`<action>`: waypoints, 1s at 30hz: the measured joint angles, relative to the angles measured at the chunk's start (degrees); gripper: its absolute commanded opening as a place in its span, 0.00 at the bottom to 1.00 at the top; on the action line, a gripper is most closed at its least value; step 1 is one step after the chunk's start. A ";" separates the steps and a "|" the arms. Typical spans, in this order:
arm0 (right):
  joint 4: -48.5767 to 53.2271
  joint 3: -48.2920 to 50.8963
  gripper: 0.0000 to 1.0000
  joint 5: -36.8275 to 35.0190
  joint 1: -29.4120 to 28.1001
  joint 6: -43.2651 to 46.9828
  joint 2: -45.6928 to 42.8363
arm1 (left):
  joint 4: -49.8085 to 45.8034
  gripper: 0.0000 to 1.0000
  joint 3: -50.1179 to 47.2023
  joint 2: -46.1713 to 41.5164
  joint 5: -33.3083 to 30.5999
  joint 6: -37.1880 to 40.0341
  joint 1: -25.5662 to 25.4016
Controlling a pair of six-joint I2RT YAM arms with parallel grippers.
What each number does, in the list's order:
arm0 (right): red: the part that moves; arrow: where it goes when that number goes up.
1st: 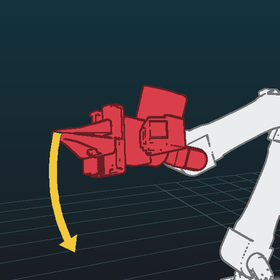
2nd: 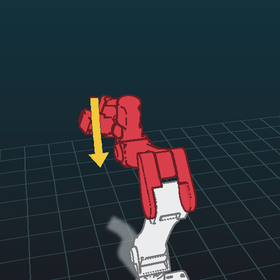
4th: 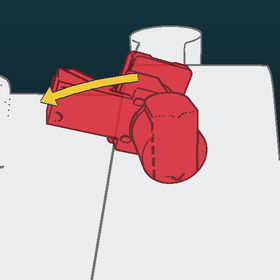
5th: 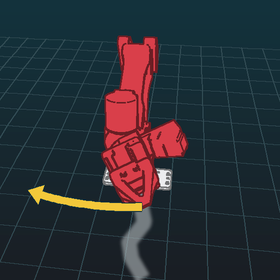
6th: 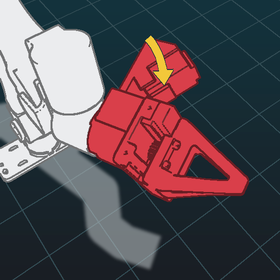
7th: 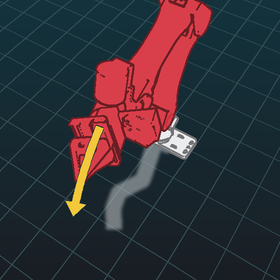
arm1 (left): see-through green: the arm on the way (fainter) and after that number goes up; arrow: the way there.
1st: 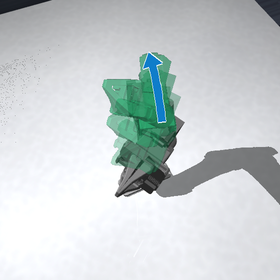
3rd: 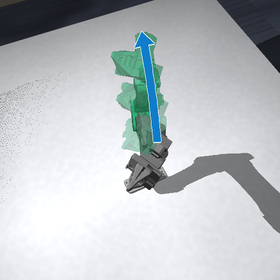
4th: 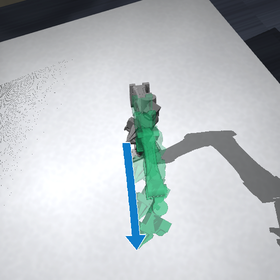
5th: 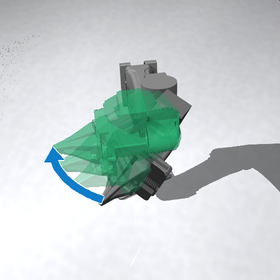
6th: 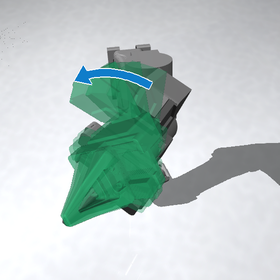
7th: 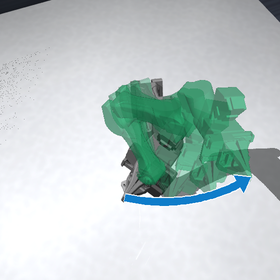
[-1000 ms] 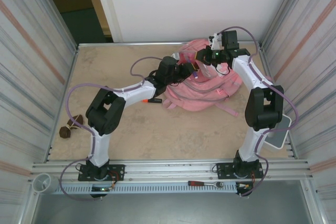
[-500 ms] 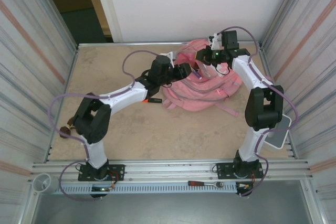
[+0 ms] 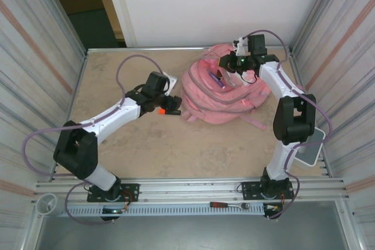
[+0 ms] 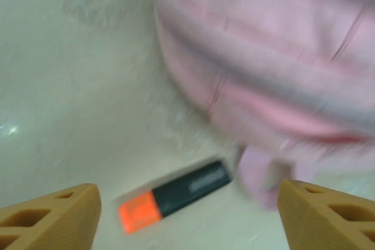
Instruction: Pack the student bag
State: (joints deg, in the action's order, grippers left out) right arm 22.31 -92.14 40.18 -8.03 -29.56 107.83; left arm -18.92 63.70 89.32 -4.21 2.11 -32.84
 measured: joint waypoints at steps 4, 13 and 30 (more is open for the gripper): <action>0.00 0.00 0.05 0.22 0.26 0.02 0.00 | -3.13 0.88 -0.17 6.12 -3.30 9.03 0.02; -0.02 0.26 0.05 0.24 0.31 0.02 0.00 | -8.04 0.88 5.55 17.42 -2.91 17.64 1.36; -0.07 0.66 0.05 0.39 0.31 0.02 0.00 | -11.43 0.49 12.39 23.19 6.27 17.14 5.22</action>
State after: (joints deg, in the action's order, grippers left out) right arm 22.24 -91.48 40.58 -7.73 -29.54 107.83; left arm -30.35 76.09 112.51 2.07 19.25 -27.62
